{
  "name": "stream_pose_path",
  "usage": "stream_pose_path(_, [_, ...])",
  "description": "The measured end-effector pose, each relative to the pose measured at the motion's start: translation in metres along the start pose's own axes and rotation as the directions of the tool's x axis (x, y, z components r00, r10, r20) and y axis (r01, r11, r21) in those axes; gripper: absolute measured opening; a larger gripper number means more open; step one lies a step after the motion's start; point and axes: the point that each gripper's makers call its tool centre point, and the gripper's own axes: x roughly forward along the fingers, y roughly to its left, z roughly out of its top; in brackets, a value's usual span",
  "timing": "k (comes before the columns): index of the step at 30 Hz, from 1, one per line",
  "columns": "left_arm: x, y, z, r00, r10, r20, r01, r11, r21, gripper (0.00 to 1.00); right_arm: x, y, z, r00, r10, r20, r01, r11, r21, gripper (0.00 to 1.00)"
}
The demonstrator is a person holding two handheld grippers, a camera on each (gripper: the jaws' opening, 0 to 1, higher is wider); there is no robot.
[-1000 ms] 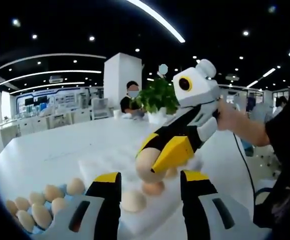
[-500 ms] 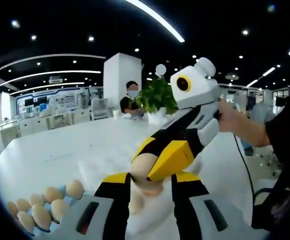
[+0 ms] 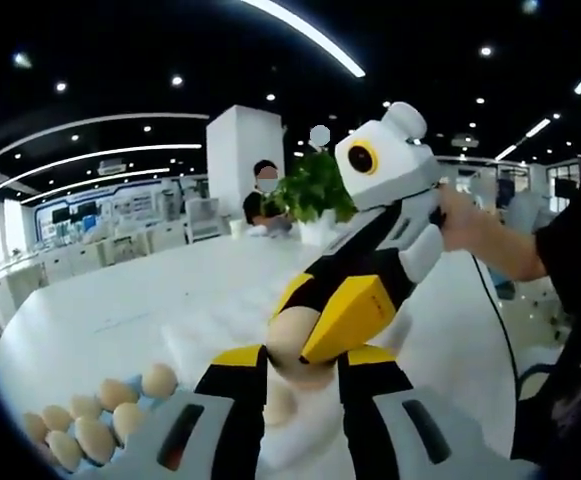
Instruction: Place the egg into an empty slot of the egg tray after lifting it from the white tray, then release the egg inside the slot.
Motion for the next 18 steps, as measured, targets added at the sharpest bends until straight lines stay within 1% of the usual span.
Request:
stream_pose_path(3, [-0.002,0.002,0.006,1.000,0.001,0.028,0.000,1.000,-0.022,0.28,-0.003,0.000,0.010,0.998,0.012,0.054,-0.010,0.999,-0.039,0.29])
stream_pose_path(6, [-0.002,0.002,0.008,0.999,-0.010,0.041,0.011,0.999,-0.043,0.28,-0.004,0.001,0.013,0.998,0.014,0.063,-0.009,0.997,-0.073,0.28])
stream_pose_path(8, [-0.001,0.001,0.009,0.999,-0.009,0.046,0.011,0.999,-0.043,0.28,-0.004,-0.004,0.017,0.997,0.004,0.080,0.004,0.994,-0.108,0.30])
stream_pose_path(11, [-0.001,0.005,0.008,0.999,-0.001,0.050,0.003,0.999,-0.049,0.28,-0.006,-0.009,0.019,0.997,0.003,0.083,0.006,0.993,-0.115,0.37])
stream_pose_path(13, [-0.002,0.007,0.008,0.999,-0.001,0.053,0.003,0.999,-0.048,0.28,-0.007,-0.011,0.021,0.995,0.005,0.098,0.006,0.993,-0.119,0.41])
stream_pose_path(18, [-0.004,0.016,0.005,0.999,0.023,0.047,-0.020,0.998,-0.060,0.28,-0.012,-0.018,0.022,0.995,0.000,0.103,0.013,0.992,-0.126,0.43])
